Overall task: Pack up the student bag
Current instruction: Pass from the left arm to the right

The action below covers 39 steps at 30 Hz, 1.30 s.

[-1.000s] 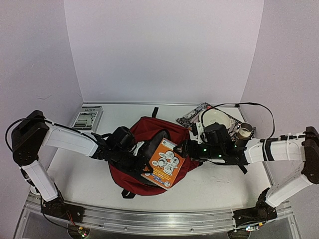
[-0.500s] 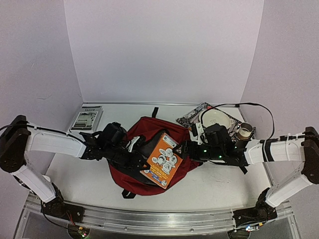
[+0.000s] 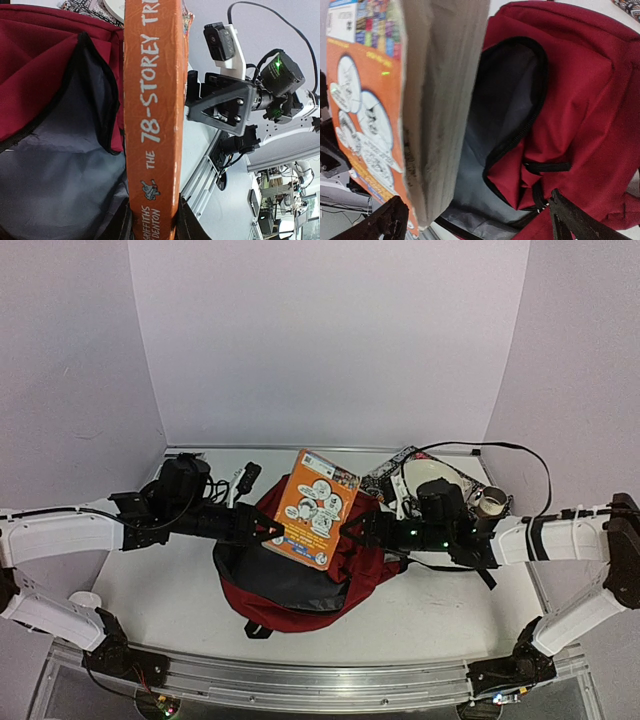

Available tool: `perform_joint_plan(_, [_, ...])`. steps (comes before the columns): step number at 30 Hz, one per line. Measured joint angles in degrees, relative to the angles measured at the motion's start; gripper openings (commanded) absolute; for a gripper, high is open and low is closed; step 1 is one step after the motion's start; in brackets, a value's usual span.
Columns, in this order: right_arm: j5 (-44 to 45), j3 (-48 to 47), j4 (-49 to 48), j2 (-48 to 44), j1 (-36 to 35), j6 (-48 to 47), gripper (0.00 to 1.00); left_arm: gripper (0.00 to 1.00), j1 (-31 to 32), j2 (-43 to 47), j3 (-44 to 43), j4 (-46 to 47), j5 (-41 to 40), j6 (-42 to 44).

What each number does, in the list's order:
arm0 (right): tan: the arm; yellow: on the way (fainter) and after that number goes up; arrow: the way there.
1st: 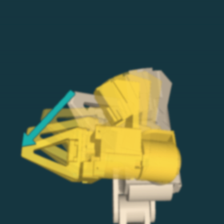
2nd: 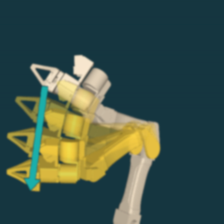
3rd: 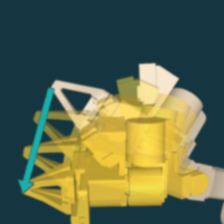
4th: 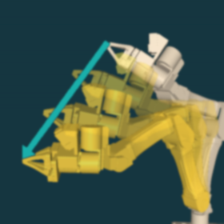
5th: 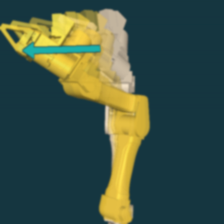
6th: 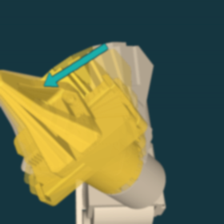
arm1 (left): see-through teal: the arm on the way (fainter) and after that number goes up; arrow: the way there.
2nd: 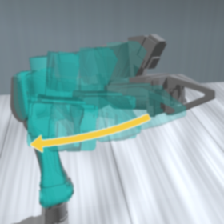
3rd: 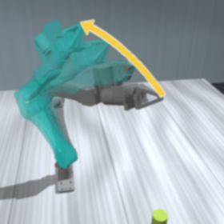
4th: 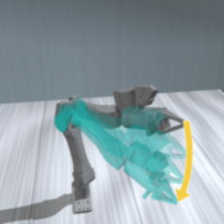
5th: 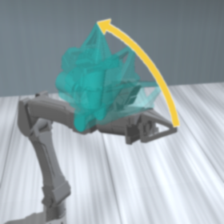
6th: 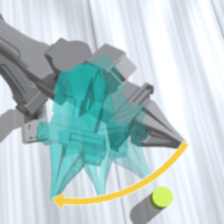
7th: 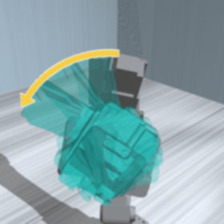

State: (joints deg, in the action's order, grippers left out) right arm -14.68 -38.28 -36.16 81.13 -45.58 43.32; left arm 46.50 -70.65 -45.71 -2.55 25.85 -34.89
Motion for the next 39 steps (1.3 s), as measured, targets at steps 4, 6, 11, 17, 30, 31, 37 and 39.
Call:
perform_joint_plan(4, [-4.44,-2.01,-4.57,2.18,0.43,1.22,0.98,0.00,-1.82,0.00,0.00,0.58,1.17,-1.14])
perform_joint_plan(6, [-5.78,-2.94,-5.99,2.92,0.56,1.45,0.98,0.00,-3.02,0.03,0.02,0.96,1.81,-1.63])
perform_joint_plan(11, [-6.06,-7.34,-3.10,4.96,0.55,-1.85,0.98,0.00,-9.05,2.02,1.37,1.25,4.11,-2.89])
perform_joint_plan(17, [-2.43,-13.46,4.91,7.93,0.57,-8.62,0.98,0.00,-16.01,6.74,3.40,0.14,5.37,-3.18])
perform_joint_plan(30, [-7.81,-17.65,0.62,13.76,0.66,-3.62,0.98,0.00,-17.53,7.67,3.96,-0.61,17.27,-2.52])
perform_joint_plan(31, [-8.81,-18.31,-0.91,14.26,0.66,-2.42,0.98,0.00,-17.53,7.56,3.96,-0.59,18.18,-2.48])
perform_joint_plan(37, [-13.21,-20.88,-9.18,16.44,0.66,3.40,0.98,0.00,-17.53,6.61,3.71,-0.24,22.30,-2.53])
perform_joint_plan(39, [-13.89,-20.98,-10.85,16.55,0.66,4.63,0.98,0.00,-17.53,6.51,3.40,-0.35,23.08,-2.61])
